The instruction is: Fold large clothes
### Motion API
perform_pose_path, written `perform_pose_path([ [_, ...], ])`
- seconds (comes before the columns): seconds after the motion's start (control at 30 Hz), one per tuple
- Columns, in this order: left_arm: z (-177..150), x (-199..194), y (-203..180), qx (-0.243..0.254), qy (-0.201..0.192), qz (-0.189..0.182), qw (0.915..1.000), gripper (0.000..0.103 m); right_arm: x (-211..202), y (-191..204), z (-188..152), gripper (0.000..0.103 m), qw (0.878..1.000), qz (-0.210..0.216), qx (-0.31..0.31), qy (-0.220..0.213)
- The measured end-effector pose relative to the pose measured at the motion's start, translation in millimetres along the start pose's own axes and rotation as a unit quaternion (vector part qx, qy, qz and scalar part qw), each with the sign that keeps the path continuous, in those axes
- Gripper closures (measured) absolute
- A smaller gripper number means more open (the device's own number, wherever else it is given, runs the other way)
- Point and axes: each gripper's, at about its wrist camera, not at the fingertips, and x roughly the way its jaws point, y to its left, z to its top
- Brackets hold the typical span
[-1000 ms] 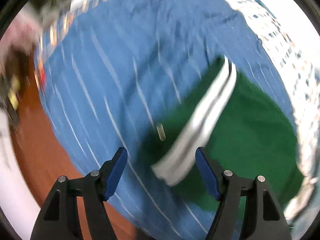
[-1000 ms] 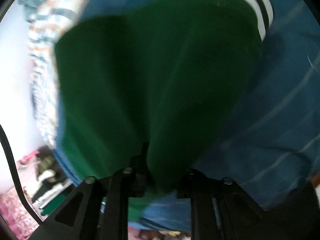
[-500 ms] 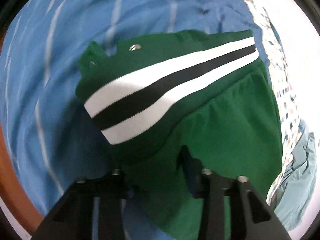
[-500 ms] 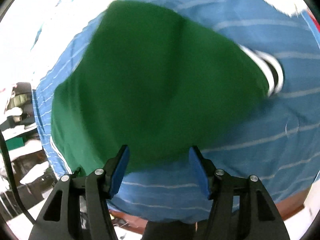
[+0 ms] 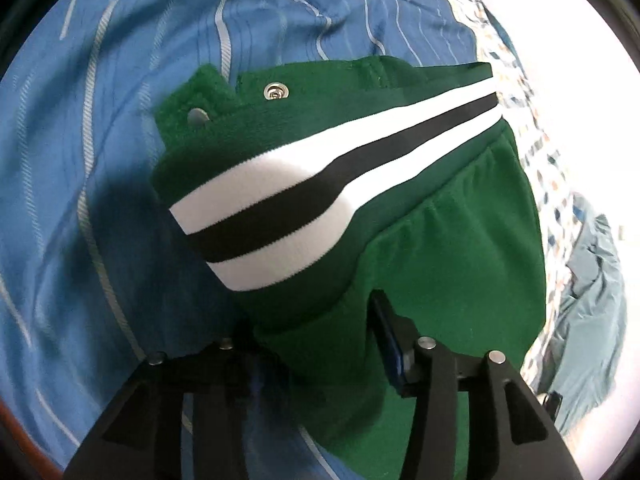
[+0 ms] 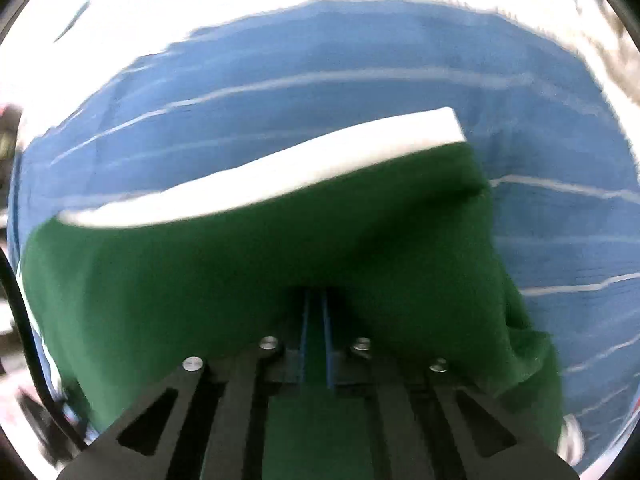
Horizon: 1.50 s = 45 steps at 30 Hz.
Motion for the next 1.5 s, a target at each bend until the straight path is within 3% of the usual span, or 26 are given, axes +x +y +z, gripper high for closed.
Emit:
perform_pose_path([
  [0.07, -3, -3, 5, 0.005, 0.008, -0.007, 0.9999, 0.052, -3, 0, 9, 0.101, 1.0, -0.006, 0.007, 0.021],
  [0.13, -1, 2, -2, 0.012, 0.013, -0.015, 0.9997, 0.038, -14, 7, 10, 0.095, 0.999, -0.016, 0.0, 0.035],
  [0.2, 1, 7, -12, 0.027, 0.011, -0.029, 0.9992, 0.009, -34, 26, 0, 0.095, 0.999, 0.007, -0.034, 0.038],
  [0.27, -2, 12, -21, 0.043, 0.005, -0.03, 0.9986, 0.0, -48, 46, -14, 0.093, 0.997, 0.043, -0.058, 0.039],
  [0.4, 0, 20, -29, 0.036, -0.003, 0.0, 0.9993, 0.0, -43, 107, -44, 0.08, 0.981, 0.128, -0.127, 0.07],
  [0.5, 2, 20, -29, 0.022, -0.008, -0.002, 0.9997, 0.0, 2, 145, -51, 0.081, 0.976, 0.114, -0.162, 0.093],
  [0.53, 3, 19, -26, 0.018, -0.009, -0.007, 0.9998, 0.0, 26, 151, -49, 0.094, 0.978, 0.082, -0.163, 0.105],
  [0.57, 4, 19, -24, 0.013, -0.009, -0.013, 0.9998, 0.0, 42, 145, -44, 0.103, 0.98, 0.076, -0.146, 0.112],
  [0.63, 7, 17, -17, -0.01, -0.009, -0.034, 0.9993, 0.0, 60, 138, -27, 0.103, 0.978, 0.122, -0.079, 0.15],
  [0.7, 11, 15, -9, -0.039, -0.006, -0.053, 0.9978, 0.0, 60, 128, -18, 0.103, 0.972, 0.137, -0.036, 0.188],
  [0.73, 12, 15, -7, -0.051, -0.004, -0.059, 0.9969, 0.0, 50, 132, -18, 0.103, 0.974, 0.126, -0.055, 0.181],
  [0.83, 14, 12, -3, -0.08, -0.011, -0.068, 0.9944, 0.0, -5, 150, -26, 0.098, 0.98, 0.061, -0.163, 0.093],
  [0.9, 14, 13, -5, -0.084, -0.019, -0.062, 0.9943, 0.002, -29, 150, -33, 0.098, 0.979, 0.048, -0.187, 0.06],
  [1.0, 9, 10, -11, -0.067, -0.03, -0.04, 0.9965, 0.004, -14, 130, -33, 0.098, 0.978, -0.021, -0.198, 0.053],
  [1.17, 8, 9, -14, -0.037, -0.031, -0.024, 0.9985, 0.004, 12, 112, -23, 0.103, 0.985, -0.013, -0.164, 0.055],
  [1.27, 8, 6, -15, -0.032, -0.032, -0.009, 0.9989, 0.018, -7, 106, -16, 0.097, 0.988, 0.015, -0.136, 0.067],
  [1.33, 7, -1, -13, -0.033, -0.043, -0.009, 0.9985, 0.031, -37, 100, -15, 0.093, 0.989, 0.027, -0.143, 0.023],
  [1.4, 6, -5, -16, -0.024, -0.058, -0.003, 0.998, 0.054, -41, 95, -10, 0.086, 0.988, 0.002, -0.155, 0.006],
  [1.47, 3, -10, -21, -0.007, -0.078, 0.0, 0.9969, 0.074, -14, 81, -6, 0.086, 0.989, -0.006, -0.142, 0.043],
  [1.5, 2, -15, -26, 0.005, -0.089, 0.002, 0.996, 0.082, -3, 71, -2, 0.086, 0.991, 0.01, -0.121, 0.051],
])
